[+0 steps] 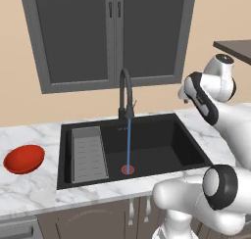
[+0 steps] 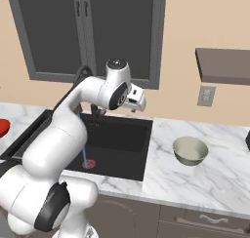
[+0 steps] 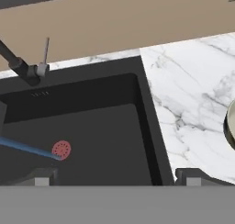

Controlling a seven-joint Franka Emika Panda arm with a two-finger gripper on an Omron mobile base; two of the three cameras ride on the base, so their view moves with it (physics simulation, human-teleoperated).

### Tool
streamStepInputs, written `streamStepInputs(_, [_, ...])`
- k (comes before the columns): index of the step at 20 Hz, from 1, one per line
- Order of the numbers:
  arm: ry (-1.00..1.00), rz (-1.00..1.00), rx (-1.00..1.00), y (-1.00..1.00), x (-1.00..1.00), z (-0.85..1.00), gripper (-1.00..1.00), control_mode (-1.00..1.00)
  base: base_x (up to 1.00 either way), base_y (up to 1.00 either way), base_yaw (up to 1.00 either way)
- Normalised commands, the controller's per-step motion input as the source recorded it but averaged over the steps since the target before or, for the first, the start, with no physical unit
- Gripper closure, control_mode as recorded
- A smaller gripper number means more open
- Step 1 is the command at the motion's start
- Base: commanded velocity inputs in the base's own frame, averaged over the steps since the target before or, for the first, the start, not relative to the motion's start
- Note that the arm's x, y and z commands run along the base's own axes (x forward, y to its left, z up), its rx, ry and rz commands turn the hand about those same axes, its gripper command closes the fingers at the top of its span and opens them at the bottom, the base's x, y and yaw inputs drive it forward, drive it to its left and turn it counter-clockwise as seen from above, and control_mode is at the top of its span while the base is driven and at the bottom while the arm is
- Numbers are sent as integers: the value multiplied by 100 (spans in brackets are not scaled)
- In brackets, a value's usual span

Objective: Rinse each bowl for a few seconds and place them down in the sink or on the counter.

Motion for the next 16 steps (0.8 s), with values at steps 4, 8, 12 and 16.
streamStepInputs(4, [5, 0, -9, -11, -40, 6, -100, -100, 0, 0, 0])
streamStepInputs(8, [8, 0, -7, -21, -31, 0, -100, -100, 0, 0, 0])
streamStepInputs(12, [3, 3, -8, -21, -12, -1, -100, -100, 0, 0, 0])
streamStepInputs(16, [-3, 10, -10, -11, -1, -6, -100, -100, 0, 0, 0])
